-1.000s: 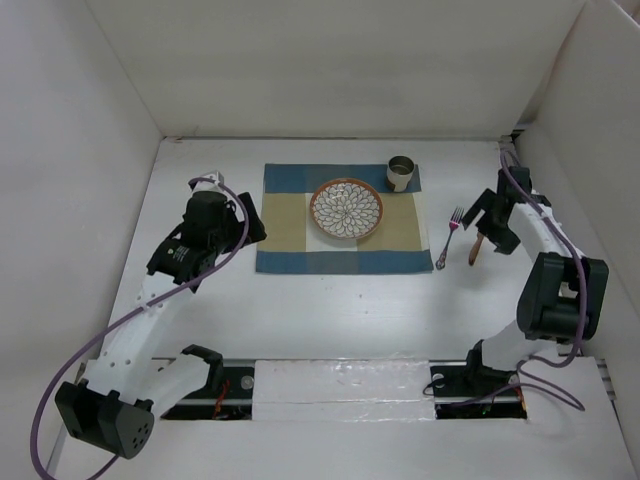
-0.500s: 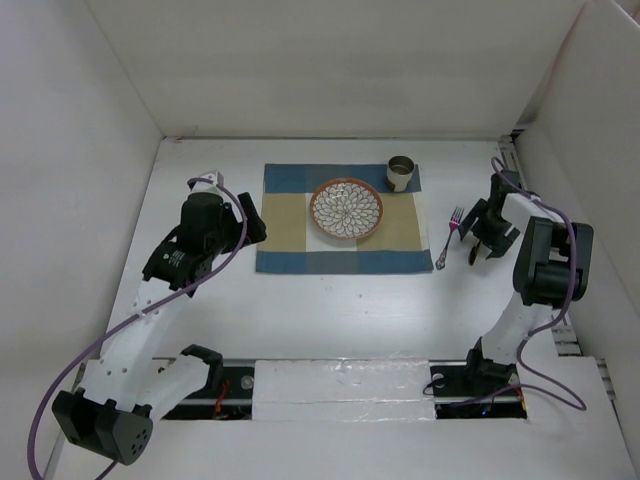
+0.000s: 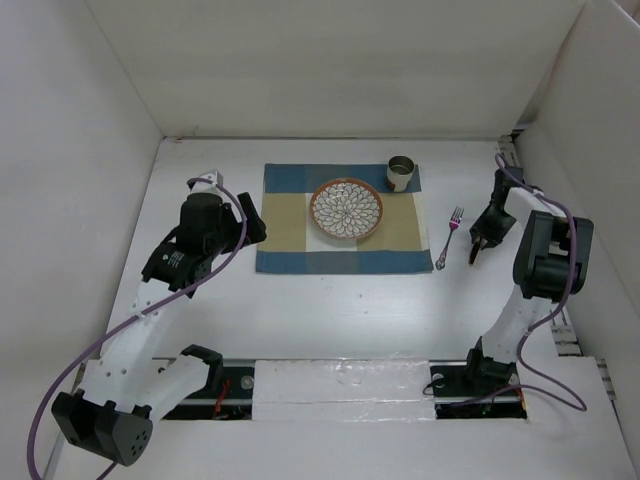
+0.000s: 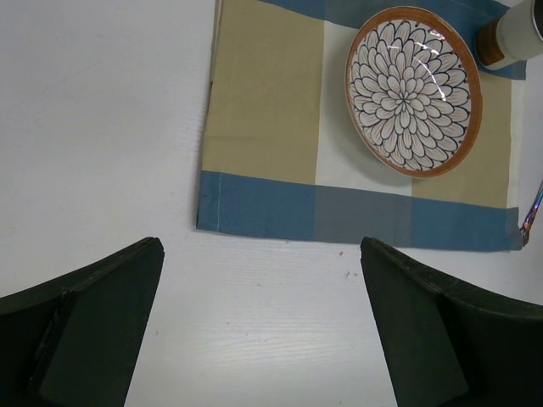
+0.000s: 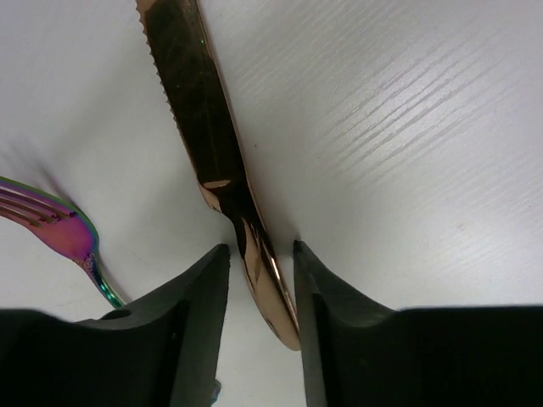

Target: Set the dinner table for one person

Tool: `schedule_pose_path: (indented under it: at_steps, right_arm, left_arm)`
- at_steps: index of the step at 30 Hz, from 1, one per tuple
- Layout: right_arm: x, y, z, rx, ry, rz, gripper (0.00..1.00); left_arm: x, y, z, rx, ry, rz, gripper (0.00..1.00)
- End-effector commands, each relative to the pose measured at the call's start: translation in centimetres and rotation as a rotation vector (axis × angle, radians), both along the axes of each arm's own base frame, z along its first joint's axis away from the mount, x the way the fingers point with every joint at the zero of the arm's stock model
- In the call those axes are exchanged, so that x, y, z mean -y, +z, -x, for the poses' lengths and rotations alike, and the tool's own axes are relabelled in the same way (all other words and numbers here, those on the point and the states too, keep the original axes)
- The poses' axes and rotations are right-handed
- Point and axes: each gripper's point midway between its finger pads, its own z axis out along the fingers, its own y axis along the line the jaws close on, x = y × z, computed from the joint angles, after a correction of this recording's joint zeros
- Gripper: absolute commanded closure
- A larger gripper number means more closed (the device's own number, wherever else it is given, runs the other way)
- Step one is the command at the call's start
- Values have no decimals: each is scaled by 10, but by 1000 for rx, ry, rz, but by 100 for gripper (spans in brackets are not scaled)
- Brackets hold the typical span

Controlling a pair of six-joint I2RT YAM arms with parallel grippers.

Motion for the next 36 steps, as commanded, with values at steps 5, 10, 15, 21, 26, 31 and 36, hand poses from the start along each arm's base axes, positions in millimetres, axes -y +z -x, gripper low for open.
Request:
schedule_pose_path:
  at_steps: [5, 10, 15, 21, 26, 31, 36]
  right_arm:
    - [-1, -9, 4, -48, 22, -5, 100]
    - [0, 5, 1, 9, -21, -14, 100]
    - [5, 64, -1, 178, -49, 44, 100]
    - [-30, 108, -4, 269, 54, 63, 100]
    - [-113, 111, -18, 283, 300, -3, 100]
    - [-161, 109, -24, 258, 449, -20, 100]
    - [-191, 97, -24, 220, 537, -26, 100]
  left_arm:
    - [-1, 8, 1, 45, -6, 1, 0]
    - [-3, 8, 1, 46, 1, -4, 0]
    - [-9, 7, 0, 42, 35, -16, 0]
    - [-10, 4, -1, 33, 48, -17, 0]
    - [-10, 4, -1, 33, 48, -17, 0]
    - [-10, 9, 1, 51, 48, -10, 0]
    - [-12, 12, 1, 62, 57, -12, 0]
